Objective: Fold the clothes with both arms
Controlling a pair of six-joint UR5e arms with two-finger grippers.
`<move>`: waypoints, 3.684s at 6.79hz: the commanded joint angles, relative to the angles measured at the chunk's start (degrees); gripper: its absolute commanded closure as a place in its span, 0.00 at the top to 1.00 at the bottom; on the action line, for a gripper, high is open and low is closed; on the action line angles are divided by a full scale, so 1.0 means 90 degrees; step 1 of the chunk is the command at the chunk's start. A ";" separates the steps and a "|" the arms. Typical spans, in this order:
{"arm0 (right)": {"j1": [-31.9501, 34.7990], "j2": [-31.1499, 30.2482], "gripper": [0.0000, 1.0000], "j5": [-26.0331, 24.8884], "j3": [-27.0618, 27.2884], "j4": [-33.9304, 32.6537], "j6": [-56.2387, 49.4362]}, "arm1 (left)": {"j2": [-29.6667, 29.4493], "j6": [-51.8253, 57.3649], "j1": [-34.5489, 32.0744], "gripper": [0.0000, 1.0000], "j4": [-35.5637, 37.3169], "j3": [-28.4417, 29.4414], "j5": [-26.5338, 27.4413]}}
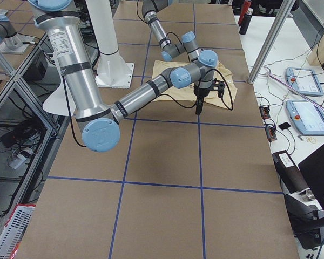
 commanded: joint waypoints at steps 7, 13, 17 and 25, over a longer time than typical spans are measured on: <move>-0.0665 0.0390 1.00 0.0739 0.0847 0.0600 0.2040 | 0.3573 0.0952 -0.1702 0.82 0.2529 -0.4918 -0.3183; -0.3195 -0.0743 1.00 -0.0967 0.0928 0.3632 0.4585 | 0.6169 0.1303 -0.0751 0.99 0.2901 -0.7490 -0.2496; -0.3704 -0.0627 1.00 -0.1125 0.0381 0.3622 0.4585 | 0.6024 0.0686 -0.0307 0.99 0.2647 -0.7597 -0.2169; -0.4203 -0.0353 0.87 -0.1526 -0.0234 0.3485 0.4595 | 0.5759 0.0685 -0.0287 0.99 0.2666 -0.7626 -0.2178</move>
